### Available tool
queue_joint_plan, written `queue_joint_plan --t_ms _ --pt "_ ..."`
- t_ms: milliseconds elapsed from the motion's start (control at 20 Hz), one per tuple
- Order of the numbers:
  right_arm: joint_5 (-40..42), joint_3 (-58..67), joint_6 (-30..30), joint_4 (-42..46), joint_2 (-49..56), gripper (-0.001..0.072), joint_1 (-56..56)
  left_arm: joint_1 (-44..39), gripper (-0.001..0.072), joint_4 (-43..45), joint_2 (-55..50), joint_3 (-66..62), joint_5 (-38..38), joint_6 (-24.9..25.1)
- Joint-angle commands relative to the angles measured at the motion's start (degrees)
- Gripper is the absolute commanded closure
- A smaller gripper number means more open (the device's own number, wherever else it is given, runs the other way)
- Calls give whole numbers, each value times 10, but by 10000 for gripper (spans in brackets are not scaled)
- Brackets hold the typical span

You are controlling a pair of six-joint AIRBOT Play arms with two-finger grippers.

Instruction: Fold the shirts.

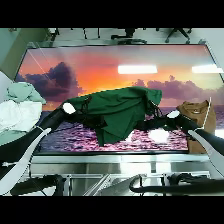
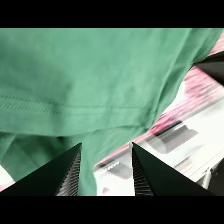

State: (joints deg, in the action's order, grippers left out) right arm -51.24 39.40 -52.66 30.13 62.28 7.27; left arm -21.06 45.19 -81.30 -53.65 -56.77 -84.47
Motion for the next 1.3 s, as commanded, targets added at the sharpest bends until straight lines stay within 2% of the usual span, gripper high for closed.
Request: queue_joint_plan --t_ms 0,250,550,700,1000,1050,1100,1250 --pt "-19 1 0 8 -2 692 0 13 358 21 12 -1 1 0" --pt "-27 1 0 31 -14 692 0 108 358 90 12 14 -61 -1" --pt "-28 1 0 31 -14 692 0 197 358 53 12 85 67 1" --pt "-28 1 0 31 -14 692 0 193 359 28 -9 66 123 6" --pt "-28 1 0 31 -14 692 0 127 361 14 -112 -33 101 6" --pt "-28 1 0 31 -14 691 0 120 446 14 -119 -43 87 6" --pt "-28 1 0 32 -14 692 -1 116 690 13 -121 -51 74 15" --pt "-30 1 -1 51 -22 692 -5 122 692 13 -101 -91 21 22"
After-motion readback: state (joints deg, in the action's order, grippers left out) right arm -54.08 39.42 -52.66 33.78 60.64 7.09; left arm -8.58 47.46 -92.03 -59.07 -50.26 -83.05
